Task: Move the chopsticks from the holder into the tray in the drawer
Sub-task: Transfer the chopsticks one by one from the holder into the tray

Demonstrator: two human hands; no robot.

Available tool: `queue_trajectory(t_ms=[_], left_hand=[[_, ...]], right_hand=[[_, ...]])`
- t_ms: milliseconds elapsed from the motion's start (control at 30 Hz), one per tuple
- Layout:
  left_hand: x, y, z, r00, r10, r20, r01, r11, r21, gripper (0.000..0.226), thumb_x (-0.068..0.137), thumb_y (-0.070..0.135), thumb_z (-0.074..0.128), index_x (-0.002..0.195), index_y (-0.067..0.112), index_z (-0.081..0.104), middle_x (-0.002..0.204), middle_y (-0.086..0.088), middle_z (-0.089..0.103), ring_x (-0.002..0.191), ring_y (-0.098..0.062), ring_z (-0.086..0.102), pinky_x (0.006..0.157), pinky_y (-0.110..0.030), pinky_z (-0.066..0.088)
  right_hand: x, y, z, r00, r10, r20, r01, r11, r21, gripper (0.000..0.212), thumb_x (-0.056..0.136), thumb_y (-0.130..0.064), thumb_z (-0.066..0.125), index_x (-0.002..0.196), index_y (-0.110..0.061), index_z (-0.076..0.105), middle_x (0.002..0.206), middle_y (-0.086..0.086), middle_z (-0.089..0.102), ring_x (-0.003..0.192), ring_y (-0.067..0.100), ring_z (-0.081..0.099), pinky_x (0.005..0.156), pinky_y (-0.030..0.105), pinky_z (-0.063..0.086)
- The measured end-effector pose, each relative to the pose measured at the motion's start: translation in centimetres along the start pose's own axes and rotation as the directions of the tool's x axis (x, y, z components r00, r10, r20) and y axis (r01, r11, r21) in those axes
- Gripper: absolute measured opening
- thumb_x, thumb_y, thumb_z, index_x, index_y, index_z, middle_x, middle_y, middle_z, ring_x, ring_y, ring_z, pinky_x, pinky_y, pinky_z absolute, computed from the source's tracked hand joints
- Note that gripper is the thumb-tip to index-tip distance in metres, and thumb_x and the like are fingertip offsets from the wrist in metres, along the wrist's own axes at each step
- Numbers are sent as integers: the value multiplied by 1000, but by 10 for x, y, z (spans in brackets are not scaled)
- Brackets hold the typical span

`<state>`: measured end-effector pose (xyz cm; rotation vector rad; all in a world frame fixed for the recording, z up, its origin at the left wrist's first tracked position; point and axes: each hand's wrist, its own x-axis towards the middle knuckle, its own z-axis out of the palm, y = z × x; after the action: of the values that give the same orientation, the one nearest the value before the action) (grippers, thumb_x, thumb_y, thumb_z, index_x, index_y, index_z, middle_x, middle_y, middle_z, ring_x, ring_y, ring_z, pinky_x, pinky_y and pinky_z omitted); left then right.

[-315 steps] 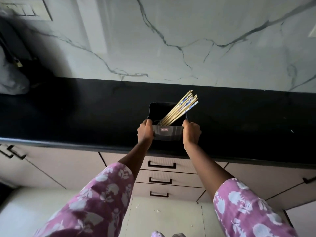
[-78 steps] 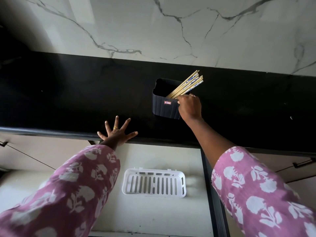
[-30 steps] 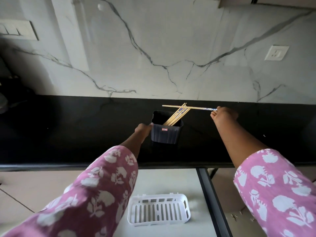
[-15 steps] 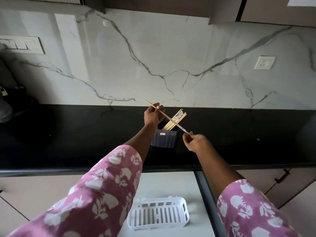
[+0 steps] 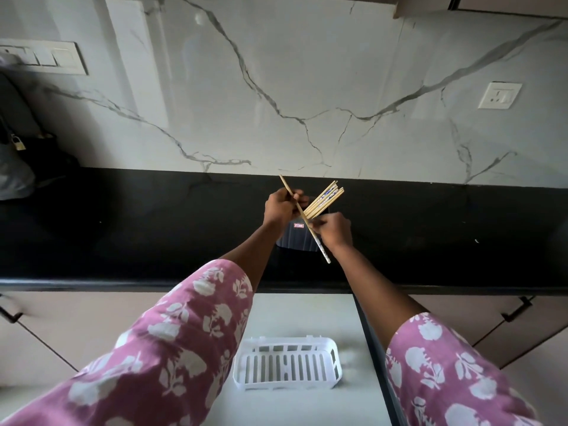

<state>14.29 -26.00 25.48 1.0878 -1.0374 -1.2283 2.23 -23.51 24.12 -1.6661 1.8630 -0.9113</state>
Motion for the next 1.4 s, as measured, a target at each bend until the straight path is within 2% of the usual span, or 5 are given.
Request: queue_trajectory(t_ms=[233,433,600,800,1400], left_hand=[[-1,-20,-23,998,-44,33,41,996,82,13,98,5,45,97,4,58,83,-6,65,77,-13,64,59,-17,55],[-5,-56,-78,989,-97,-111,132,919,372,38,92,53,47,94,19,65,94,-6,62,92,-20,58,89,-36,48],[-13,-102,-131,983,-112,-148,181,408,895,52,99,49,31,144,23,35,153,-10,29,142,-34,21,114,-42,17],[-8,-125,-158,894,-406,-191,244,82,966,58,96,60,20,147,46,-2,158,6,-18,142,-36,-22,115,-54,-8],[4,-122,-164,816,-557,-158,192,3,981,112,62,80,59,141,54,-16,151,9,-36,137,-43,-29,109,-65,-4]], right_hand=[[-7,2,24,985,-150,85,160,979,-128,26,80,-13,72,104,-4,72,105,16,72,101,30,65,86,35,52],[-21,28,55,965,-57,258,112,972,-205,22,75,-15,76,96,-7,75,95,16,75,92,29,68,83,33,54],[-49,68,83,868,3,496,148,953,-264,23,77,-13,72,99,-5,74,97,16,74,93,28,68,78,26,48],[-85,116,120,719,77,691,306,857,-414,23,85,-12,60,105,-9,71,110,12,70,103,31,62,87,32,49],[-120,146,181,681,152,716,464,667,-583,36,83,14,45,105,-7,64,118,14,63,117,35,55,89,36,47]])
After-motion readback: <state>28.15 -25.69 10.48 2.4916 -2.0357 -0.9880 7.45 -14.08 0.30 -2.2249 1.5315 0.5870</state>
